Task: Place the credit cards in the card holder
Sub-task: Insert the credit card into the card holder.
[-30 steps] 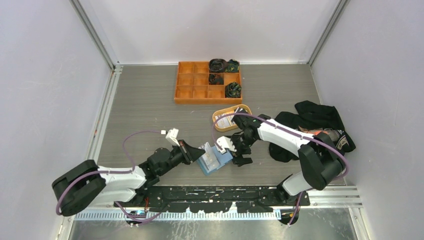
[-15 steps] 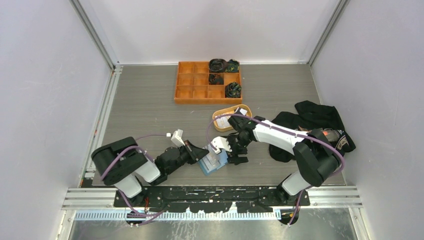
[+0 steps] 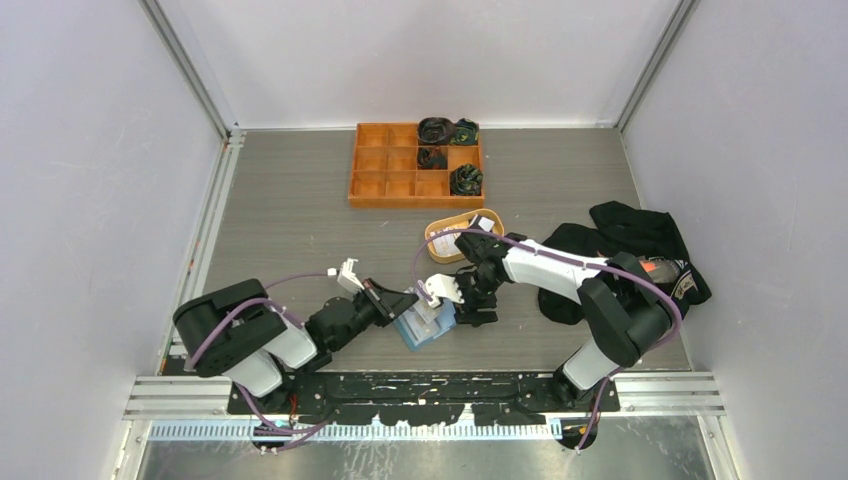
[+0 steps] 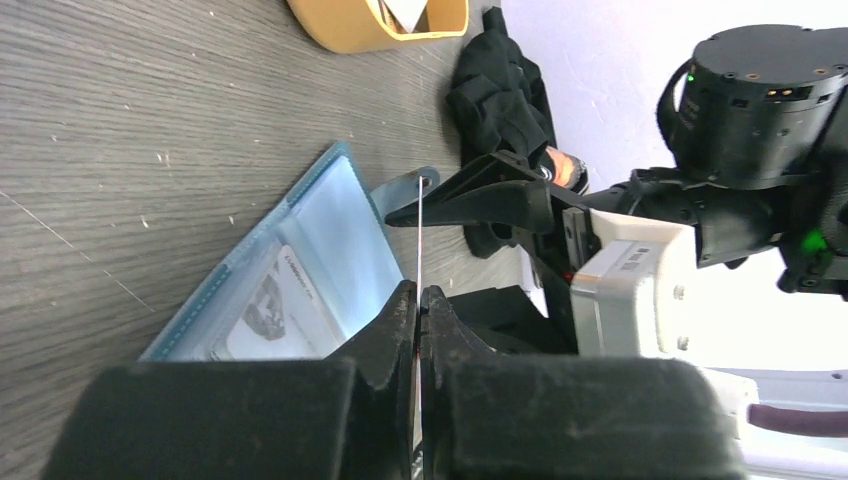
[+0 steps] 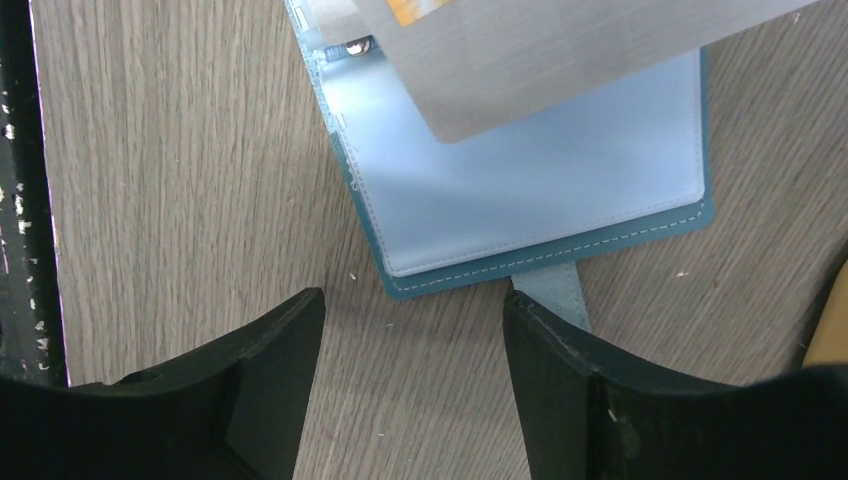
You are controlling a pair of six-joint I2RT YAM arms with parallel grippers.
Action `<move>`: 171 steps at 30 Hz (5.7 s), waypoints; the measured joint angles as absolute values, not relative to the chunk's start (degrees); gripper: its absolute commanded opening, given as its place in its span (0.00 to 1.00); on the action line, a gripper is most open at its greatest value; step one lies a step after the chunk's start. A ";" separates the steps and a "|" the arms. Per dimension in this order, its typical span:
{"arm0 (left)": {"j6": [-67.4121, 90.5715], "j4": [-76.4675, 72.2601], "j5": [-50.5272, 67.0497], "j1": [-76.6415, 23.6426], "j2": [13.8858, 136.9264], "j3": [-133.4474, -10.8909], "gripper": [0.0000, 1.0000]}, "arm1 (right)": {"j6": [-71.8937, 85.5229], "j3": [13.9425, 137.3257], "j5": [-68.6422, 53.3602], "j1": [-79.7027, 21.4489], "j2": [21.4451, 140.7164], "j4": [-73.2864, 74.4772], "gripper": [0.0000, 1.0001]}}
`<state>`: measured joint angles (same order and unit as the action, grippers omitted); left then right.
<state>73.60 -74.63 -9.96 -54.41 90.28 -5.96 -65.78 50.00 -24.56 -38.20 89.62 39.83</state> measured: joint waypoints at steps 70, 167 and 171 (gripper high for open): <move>82.61 -39.97 -19.94 -61.39 79.66 -11.22 0.00 | -61.91 52.36 -22.81 -42.72 92.29 42.09 0.47; 84.62 -42.33 -1.58 -52.73 91.64 -18.76 0.12 | -60.95 53.17 -21.91 -43.72 92.79 42.74 0.54; 84.62 -42.65 -1.41 -52.64 91.96 -18.85 0.13 | -59.57 53.17 -22.41 -43.92 90.89 43.18 0.62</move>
<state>84.62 -42.65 -1.41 -52.64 91.96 -18.85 -59.57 53.17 -22.41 -43.92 90.89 43.18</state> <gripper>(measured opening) 0.123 0.578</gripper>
